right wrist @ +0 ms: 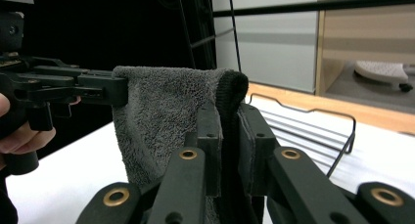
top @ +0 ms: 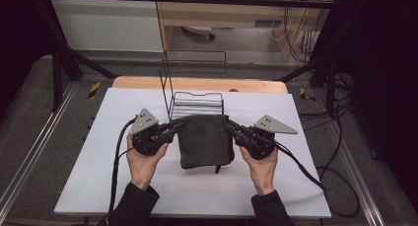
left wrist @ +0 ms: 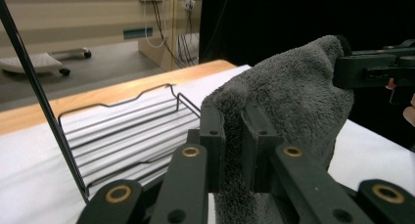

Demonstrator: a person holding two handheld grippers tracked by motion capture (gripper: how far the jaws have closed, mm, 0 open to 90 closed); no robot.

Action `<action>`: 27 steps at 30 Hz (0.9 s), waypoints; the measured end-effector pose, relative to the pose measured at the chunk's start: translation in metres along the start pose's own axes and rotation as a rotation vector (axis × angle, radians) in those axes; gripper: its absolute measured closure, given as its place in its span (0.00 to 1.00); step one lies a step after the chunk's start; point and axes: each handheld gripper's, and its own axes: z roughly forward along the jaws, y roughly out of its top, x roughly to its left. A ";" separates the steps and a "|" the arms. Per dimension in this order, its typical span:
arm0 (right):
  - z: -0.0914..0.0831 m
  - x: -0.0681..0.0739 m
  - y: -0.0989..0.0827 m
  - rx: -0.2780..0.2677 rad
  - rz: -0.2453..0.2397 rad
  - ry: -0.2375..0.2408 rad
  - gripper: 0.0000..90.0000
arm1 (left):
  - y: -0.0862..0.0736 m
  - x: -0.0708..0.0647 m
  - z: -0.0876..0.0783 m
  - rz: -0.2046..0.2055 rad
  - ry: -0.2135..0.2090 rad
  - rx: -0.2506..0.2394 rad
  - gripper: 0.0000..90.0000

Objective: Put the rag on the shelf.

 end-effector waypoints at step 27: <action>-0.005 0.020 0.047 -0.166 -0.053 -0.006 0.91 | 0.048 0.000 -0.019 0.022 0.010 -0.160 0.90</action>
